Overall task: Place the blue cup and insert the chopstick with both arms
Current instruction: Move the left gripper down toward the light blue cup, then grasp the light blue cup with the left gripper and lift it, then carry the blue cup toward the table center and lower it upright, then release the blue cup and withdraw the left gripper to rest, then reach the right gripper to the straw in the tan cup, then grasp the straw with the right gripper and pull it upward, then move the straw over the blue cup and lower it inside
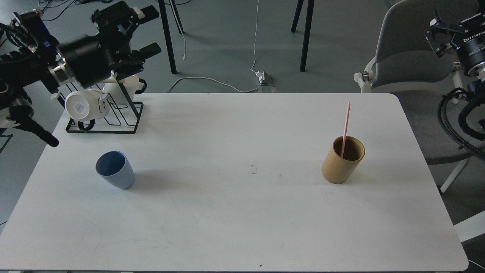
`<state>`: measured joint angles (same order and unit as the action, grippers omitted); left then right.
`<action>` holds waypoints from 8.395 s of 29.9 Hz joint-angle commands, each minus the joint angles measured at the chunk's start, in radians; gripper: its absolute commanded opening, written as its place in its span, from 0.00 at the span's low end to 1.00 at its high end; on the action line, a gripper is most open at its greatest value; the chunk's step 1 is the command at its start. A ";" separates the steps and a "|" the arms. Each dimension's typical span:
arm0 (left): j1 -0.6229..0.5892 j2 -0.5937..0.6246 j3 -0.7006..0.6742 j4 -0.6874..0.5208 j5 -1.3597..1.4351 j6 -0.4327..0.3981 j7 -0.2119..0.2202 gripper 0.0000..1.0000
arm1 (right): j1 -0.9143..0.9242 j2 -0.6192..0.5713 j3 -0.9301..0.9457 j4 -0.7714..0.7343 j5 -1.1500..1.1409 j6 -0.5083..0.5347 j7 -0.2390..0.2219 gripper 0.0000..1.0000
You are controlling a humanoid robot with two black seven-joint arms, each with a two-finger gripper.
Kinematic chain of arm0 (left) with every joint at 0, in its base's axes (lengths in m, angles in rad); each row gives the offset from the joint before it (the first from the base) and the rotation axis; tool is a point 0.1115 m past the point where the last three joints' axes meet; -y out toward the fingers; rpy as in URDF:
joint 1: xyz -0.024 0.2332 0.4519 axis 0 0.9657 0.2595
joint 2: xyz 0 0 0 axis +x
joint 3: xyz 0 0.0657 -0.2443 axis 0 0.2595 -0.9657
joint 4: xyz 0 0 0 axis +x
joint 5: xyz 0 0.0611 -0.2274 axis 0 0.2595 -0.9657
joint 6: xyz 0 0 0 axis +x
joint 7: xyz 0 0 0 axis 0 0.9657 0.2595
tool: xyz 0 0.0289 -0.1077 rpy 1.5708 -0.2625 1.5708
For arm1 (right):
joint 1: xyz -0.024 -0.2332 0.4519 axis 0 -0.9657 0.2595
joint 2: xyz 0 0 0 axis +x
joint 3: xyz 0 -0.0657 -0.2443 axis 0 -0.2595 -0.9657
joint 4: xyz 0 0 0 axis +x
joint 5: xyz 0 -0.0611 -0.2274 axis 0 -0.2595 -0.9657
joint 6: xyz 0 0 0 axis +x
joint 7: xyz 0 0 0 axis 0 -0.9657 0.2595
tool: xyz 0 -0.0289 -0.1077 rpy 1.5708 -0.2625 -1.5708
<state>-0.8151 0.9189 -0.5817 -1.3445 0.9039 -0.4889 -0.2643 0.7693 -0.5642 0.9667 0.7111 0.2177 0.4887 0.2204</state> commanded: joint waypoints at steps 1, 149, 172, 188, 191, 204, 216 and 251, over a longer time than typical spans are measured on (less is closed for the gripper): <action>0.045 0.049 -0.003 -0.022 0.257 0.000 -0.045 0.96 | -0.005 0.000 0.000 0.001 0.000 0.000 0.002 1.00; -0.251 -0.651 -0.075 0.897 -0.986 0.000 -0.017 1.00 | -0.174 -0.464 -0.313 0.783 -1.294 -0.519 -0.013 1.00; -0.220 -0.635 -0.063 0.959 -1.102 0.000 -0.018 1.00 | -0.025 -0.177 -0.706 0.464 -1.712 -0.585 -0.032 0.58; -0.219 -0.617 -0.064 0.960 -1.102 0.000 -0.021 1.00 | 0.082 -0.131 -0.833 0.415 -1.713 -0.542 -0.032 0.10; -0.220 -0.615 -0.064 0.960 -1.102 0.000 -0.021 1.00 | 0.087 -0.126 -0.835 0.416 -1.713 -0.542 -0.033 0.04; -0.220 -0.600 -0.066 0.960 -1.102 0.000 -0.021 1.00 | 0.194 -0.334 -0.824 0.603 -1.736 -0.452 -0.035 0.01; -0.220 -0.597 -0.066 0.960 -1.103 0.000 -0.024 1.00 | 0.485 -0.370 -0.810 0.679 -1.496 -0.375 -0.065 0.00; -0.233 -0.592 -0.073 0.960 -1.103 0.000 -0.026 1.00 | 0.265 0.156 -0.904 0.488 -1.495 -0.407 -0.088 0.05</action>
<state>-1.0456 0.3270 -0.6541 -0.3851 -0.1997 -0.4887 -0.2897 1.0440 -0.4099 0.0628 1.1999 -1.2779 0.0815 0.1318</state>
